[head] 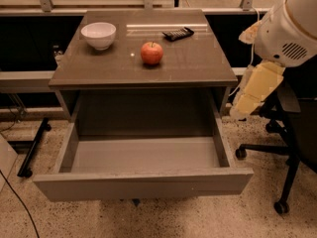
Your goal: Place apple into top drawer
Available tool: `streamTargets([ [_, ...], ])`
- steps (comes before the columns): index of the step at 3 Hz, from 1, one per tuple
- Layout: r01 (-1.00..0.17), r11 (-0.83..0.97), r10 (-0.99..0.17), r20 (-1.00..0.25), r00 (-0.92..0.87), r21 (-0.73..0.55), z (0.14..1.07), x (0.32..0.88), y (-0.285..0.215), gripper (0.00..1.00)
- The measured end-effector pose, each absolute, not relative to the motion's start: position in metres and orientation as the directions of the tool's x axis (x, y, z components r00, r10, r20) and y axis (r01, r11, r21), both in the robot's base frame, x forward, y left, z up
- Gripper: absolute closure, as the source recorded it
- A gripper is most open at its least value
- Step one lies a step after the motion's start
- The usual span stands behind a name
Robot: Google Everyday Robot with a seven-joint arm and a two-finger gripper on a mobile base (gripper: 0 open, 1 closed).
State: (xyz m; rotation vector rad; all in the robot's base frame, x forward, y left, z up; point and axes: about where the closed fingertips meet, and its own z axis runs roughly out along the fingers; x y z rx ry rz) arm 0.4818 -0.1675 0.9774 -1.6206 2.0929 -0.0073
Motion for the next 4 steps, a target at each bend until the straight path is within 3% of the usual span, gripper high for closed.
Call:
streamTargets([
  [4,-0.909,0.324,-0.855,-0.492,-0.162,-0.264,0.967,0.517,-0.143,0.00],
])
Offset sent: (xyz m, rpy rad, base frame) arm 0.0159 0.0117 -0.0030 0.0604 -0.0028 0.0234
